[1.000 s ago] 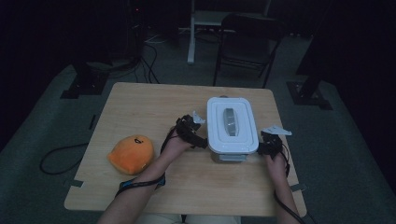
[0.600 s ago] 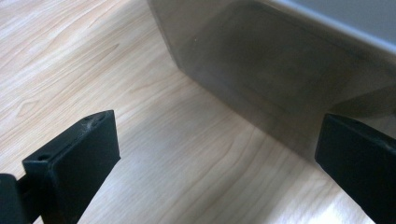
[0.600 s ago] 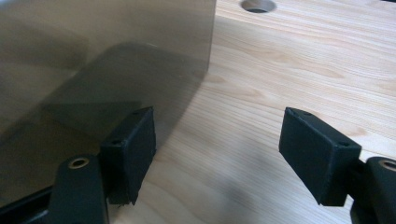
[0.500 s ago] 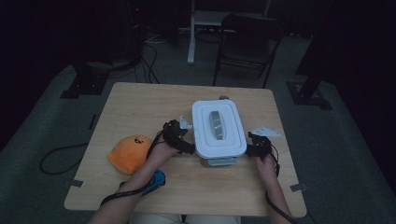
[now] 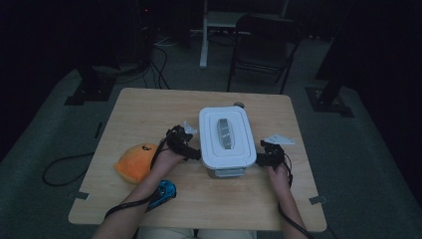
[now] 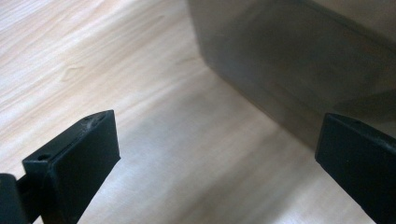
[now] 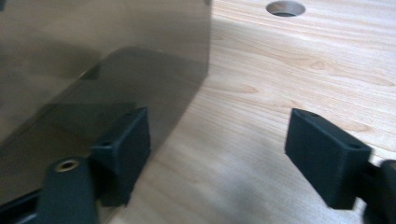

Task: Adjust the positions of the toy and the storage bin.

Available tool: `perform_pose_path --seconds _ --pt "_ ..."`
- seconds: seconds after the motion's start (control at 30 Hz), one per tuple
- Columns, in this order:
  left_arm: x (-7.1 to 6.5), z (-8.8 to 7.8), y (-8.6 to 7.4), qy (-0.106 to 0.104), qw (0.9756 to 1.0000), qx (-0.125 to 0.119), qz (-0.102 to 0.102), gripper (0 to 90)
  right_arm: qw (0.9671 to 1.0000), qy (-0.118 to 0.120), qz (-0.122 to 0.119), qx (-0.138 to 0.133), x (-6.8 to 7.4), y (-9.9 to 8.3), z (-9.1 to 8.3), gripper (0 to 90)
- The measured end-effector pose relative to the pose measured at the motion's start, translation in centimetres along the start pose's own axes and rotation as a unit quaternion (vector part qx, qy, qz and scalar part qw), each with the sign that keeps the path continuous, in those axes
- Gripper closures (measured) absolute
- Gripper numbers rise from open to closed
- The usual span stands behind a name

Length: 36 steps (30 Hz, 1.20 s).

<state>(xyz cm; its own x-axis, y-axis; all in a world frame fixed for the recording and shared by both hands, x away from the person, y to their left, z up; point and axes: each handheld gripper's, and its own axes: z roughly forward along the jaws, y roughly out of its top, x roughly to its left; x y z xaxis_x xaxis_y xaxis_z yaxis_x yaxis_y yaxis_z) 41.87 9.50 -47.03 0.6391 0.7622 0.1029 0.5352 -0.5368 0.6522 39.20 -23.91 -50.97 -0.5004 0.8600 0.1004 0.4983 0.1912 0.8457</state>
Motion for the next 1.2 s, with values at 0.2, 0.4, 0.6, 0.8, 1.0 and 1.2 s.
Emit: perform_pose_path --seconds 0.2,0.4,0.6,0.8,1.0,1.2 --pt "1.3 0.4 1.1 0.031 0.9993 0.001 -0.02 0.4 0.9996 -0.023 -0.003 0.015 -0.8 0.9 1.3 20.5" --pt "1.9 0.9 1.5 0.009 0.9996 0.016 -0.021 0.4 0.9997 -0.021 -0.005 0.012 -1.1 2.4 2.0 19.6" --pt "1.0 0.8 1.7 0.008 0.9998 0.016 -0.009 0.5 0.9995 -0.018 -0.022 0.016 -0.8 3.0 1.8 25.8" --pt "0.0 0.2 1.6 0.01 0.9998 0.015 0.007 0.5 0.9988 -0.017 -0.042 0.019 -0.4 3.0 1.2 27.8" --pt "-1.2 -0.4 1.1 0.006 0.9997 0.015 0.019 0.5 0.9988 -0.002 -0.046 0.015 -0.3 2.7 0.2 29.0" --pt "-2.6 -1.2 0.5 -0.004 0.9991 0.015 0.039 0.5 0.998 0.008 -0.062 0.014 0.0 1.7 -1.4 29.1"
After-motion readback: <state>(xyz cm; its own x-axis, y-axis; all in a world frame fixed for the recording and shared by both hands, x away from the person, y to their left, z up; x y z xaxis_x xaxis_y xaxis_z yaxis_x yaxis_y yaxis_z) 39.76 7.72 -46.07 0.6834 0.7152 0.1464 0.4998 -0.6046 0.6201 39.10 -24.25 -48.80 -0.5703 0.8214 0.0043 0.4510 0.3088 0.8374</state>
